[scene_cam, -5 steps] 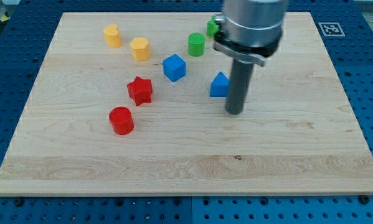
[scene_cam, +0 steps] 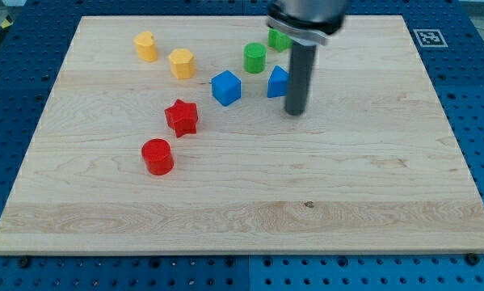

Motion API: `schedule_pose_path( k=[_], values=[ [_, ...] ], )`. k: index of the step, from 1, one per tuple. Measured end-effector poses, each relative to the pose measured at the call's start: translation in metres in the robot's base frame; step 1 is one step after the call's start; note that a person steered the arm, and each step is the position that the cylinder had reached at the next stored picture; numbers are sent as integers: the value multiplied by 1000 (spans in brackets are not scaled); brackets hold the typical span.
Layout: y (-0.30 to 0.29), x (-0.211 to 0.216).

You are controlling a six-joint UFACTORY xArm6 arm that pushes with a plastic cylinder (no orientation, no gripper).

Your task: Move the arm to the top center of the board

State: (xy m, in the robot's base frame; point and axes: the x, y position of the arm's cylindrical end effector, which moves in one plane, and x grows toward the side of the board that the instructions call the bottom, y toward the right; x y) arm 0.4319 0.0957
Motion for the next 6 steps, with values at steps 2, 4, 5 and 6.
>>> schedule_pose_path(
  k=[2, 4, 5, 6],
  values=[
    [46, -105],
    [2, -225],
    [-20, -238],
    [-80, -217]
  ],
)
